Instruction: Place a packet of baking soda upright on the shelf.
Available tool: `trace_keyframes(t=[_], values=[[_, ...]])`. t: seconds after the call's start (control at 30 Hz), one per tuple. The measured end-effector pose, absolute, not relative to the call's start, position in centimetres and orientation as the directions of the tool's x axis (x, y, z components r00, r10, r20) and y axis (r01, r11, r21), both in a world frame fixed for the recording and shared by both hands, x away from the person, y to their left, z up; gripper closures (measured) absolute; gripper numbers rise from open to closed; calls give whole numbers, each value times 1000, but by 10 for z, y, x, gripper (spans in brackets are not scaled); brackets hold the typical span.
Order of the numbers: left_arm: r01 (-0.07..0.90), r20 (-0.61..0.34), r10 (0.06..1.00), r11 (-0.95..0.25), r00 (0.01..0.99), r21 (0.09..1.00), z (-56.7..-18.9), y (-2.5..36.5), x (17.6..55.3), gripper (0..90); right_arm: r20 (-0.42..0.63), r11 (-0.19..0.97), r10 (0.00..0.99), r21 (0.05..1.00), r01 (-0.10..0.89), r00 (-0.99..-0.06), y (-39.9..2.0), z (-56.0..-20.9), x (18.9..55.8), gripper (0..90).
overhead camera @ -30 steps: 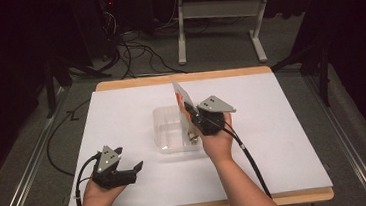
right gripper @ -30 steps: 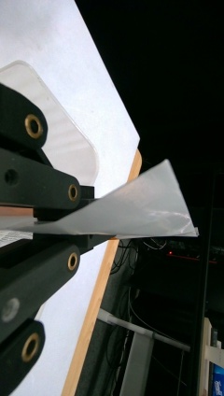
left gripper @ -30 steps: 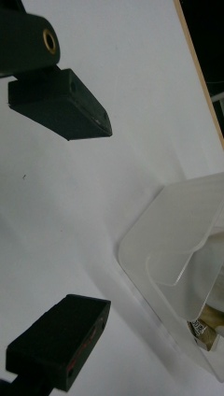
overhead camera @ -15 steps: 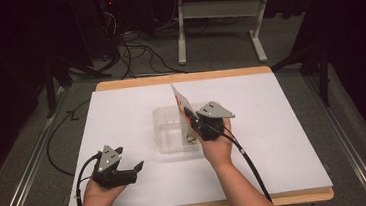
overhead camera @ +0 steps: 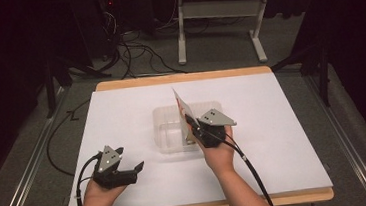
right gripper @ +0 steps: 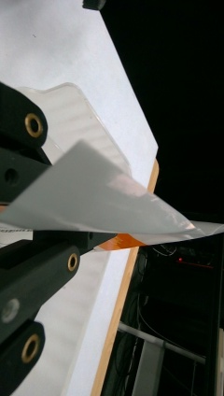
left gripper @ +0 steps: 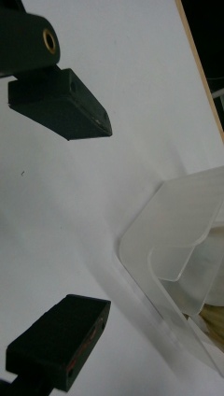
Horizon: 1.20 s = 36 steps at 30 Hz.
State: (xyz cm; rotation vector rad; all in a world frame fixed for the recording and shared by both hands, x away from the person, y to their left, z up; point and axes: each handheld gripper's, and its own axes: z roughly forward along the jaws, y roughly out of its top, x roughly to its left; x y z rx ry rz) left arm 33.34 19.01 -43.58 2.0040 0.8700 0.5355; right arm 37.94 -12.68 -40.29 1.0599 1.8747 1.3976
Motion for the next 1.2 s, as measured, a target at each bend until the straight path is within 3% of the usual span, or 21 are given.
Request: trace_keyframes(t=[0.6, 0.8, 1.13, 1.17, 1.2], values=[[375, 47, 743, -390, 667, 841, -436, 190, 334, 146, 1, 167, 846, 949, 267, -534, -127, -406, 374, 892], [377, 44, 744, -387, 666, 841, -436, 190, 335, 146, -7, 191, 836, 941, 279, -548, -125, -403, 375, 844], [384, 22, 747, -366, 665, 847, -436, 192, 336, 146, -10, 203, 842, 932, 299, -539, -121, -398, 377, 426], [384, 22, 747, -366, 665, 847, -436, 192, 336, 146, -10, 203, 842, 932, 299, -539, -121, -398, 377, 426], [385, 22, 746, -368, 665, 846, -436, 192, 336, 146, -9, 210, 840, 927, 310, -543, -120, -397, 379, 335]])
